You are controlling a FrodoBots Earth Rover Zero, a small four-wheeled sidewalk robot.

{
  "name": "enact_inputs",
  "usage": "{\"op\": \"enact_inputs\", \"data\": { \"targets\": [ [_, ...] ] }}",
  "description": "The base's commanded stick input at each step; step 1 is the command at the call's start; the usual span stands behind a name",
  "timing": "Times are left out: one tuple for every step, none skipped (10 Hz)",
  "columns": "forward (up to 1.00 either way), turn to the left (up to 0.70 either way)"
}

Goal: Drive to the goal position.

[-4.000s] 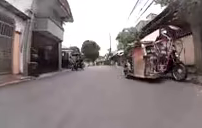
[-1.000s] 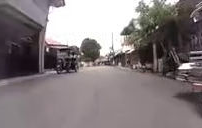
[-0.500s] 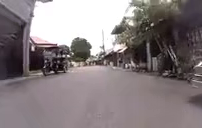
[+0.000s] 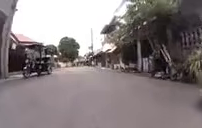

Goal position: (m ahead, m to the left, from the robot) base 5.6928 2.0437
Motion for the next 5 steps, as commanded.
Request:
{"op": "enact_inputs", "data": {
  "targets": [
    [1.0,0.0],
    [1.0,0.0],
    [1.0,0.0],
    [1.0,0.0],
    [1.0,0.0]
  ]
}}
